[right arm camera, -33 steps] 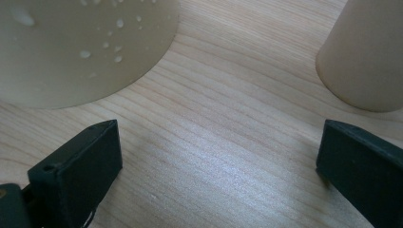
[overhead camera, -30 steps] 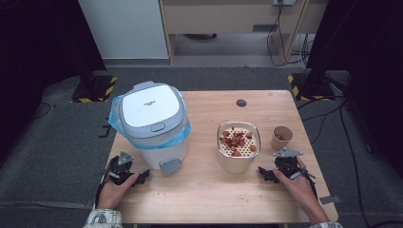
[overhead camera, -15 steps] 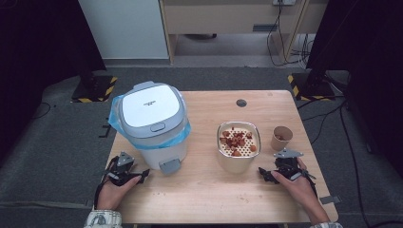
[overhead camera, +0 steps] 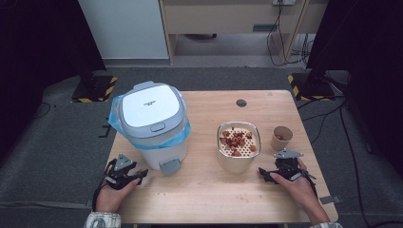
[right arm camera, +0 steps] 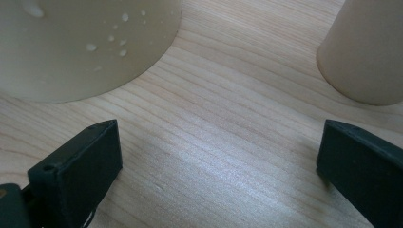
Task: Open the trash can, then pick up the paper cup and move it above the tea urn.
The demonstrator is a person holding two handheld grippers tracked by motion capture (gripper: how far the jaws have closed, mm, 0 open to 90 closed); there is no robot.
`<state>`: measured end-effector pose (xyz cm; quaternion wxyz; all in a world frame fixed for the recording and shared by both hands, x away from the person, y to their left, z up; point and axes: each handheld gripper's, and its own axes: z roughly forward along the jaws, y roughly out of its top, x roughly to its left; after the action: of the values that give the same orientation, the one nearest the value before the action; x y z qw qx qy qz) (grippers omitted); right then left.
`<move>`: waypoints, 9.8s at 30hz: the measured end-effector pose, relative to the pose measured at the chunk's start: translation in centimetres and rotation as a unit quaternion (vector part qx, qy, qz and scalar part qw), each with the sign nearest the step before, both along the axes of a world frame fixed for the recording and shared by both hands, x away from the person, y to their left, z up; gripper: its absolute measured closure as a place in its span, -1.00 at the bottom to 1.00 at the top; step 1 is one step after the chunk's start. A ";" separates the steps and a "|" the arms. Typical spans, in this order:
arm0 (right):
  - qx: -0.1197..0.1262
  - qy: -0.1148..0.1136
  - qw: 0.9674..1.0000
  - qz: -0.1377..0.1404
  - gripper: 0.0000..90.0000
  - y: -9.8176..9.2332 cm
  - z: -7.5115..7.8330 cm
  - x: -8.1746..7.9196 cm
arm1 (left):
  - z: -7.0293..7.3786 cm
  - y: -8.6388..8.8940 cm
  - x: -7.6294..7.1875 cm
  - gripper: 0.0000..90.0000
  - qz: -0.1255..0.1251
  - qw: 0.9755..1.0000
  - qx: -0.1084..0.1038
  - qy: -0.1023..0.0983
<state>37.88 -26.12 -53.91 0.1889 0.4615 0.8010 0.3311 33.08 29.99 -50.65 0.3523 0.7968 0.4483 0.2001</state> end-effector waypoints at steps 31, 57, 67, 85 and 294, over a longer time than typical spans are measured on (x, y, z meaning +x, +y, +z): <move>0.000 0.000 1.000 0.001 -0.97 -0.1 0.0 -0.1 | 1.6 -5.1 -0.9 1.00 -0.097 0.995 -0.015 -0.023; 0.001 0.000 1.000 -0.001 -0.97 -0.1 0.0 -0.3 | 0.2 -9.3 0.6 0.99 -0.117 0.989 0.068 -0.060; 0.002 0.001 1.000 -0.003 -0.97 0.0 0.0 -0.3 | 0.0 -9.7 0.5 1.00 -0.113 0.988 0.084 -0.058; 0.002 0.001 1.000 -0.003 -0.97 0.0 0.0 -0.3 | -0.3 -9.6 0.8 1.00 -0.113 0.990 0.076 -0.043; -0.058 -0.268 0.960 0.055 -0.33 1.9 21.2 10.9 | -0.8 -9.8 1.1 1.00 -0.121 0.988 0.087 -0.024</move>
<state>48.80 -24.23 -32.74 0.4044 0.2995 0.7633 0.4051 34.18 20.20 -51.43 0.3136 0.8680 0.3204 0.2132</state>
